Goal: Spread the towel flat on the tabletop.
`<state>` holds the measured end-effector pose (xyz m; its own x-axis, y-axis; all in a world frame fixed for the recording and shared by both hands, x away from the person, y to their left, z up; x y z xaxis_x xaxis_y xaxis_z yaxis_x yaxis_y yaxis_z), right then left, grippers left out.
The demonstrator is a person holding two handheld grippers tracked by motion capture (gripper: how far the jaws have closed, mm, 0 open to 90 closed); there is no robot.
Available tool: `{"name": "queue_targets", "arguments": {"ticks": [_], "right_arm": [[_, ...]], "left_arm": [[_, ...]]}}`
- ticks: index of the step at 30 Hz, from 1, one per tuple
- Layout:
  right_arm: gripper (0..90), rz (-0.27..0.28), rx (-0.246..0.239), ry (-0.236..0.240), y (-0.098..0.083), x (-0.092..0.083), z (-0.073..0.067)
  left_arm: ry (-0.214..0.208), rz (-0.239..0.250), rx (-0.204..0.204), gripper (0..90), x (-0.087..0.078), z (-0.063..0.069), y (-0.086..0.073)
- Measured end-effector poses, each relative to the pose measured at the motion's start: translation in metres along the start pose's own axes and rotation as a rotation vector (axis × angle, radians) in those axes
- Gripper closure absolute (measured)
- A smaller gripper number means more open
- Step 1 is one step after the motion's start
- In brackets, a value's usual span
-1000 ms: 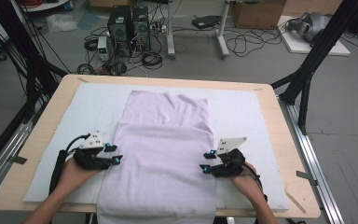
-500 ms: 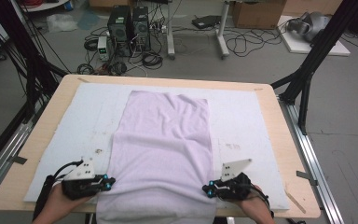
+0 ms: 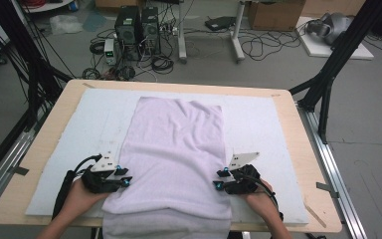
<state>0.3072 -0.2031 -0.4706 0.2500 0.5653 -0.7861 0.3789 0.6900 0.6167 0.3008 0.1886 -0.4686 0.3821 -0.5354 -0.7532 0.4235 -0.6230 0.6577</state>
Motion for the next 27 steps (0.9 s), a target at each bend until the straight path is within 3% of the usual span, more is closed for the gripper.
{"name": "queue_targets", "arguments": {"ticks": [1, 3, 4, 8, 10, 12, 15, 18, 21, 23, 25, 27], "right_arm": [[87.3, -0.006, -0.016, 0.013, 0.001, -0.001, 0.002], [87.8, -0.026, -0.007, -0.013, 0.004, -0.001, 0.009], [88.0, -0.032, -0.008, -0.058, 0.007, -0.001, 0.014], [88.3, -0.02, 0.023, -0.139, 0.021, -0.003, 0.04], [88.3, -0.015, 0.038, -0.175, 0.028, -0.004, 0.053], [88.2, 0.009, 0.073, -0.193, 0.032, -0.005, 0.068], [87.9, 0.01, 0.099, -0.19, 0.033, 0.002, 0.08], [77.2, 0.027, 0.11, -0.17, 0.033, 0.001, 0.078], [65.6, 0.088, 0.07, -0.159, 0.035, -0.014, 0.064], [60.4, 0.123, 0.035, -0.155, 0.034, -0.024, 0.049], [56.4, 0.118, 0.0, -0.17, 0.031, -0.027, 0.037], [54.3, 0.12, -0.018, -0.148, 0.026, -0.026, 0.025]], "left_arm": [[0.0, -0.009, 0.008, 86.6, 0.001, -0.002, 0.002], [0.05, -0.015, 0.021, 88.1, 0.005, -0.008, 0.009], [0.067, -0.009, 0.015, 88.2, 0.007, -0.012, 0.013], [0.141, 0.033, -0.035, 88.5, 0.016, -0.036, 0.033], [0.197, 0.046, -0.049, 88.5, 0.019, -0.05, 0.041], [0.199, 0.06, -0.076, 88.5, 0.024, -0.061, 0.046], [0.191, 0.042, -0.079, 87.9, 0.035, -0.067, 0.047], [0.178, 0.053, -0.089, 77.9, 0.028, -0.065, 0.047], [0.162, 0.092, -0.073, 66.1, 0.008, -0.057, 0.045], [0.135, 0.118, -0.063, 60.0, -0.006, -0.049, 0.041], [0.113, 0.118, -0.042, 57.5, -0.015, -0.037, 0.034], [0.087, 0.111, -0.024, 54.5, -0.017, -0.024, 0.024]]}}
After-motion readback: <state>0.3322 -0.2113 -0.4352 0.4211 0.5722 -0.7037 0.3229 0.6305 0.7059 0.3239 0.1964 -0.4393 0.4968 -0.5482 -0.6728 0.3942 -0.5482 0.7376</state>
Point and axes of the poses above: each handheld gripper's, and its own axes: x roughly forward along the jaws, y roughly out of its top, z roughly to its right, the point moved 4 cm from there along x, roughly forward along the jaws, and after that the axes turned 7 degrees about -z, right-handed, at the moved point
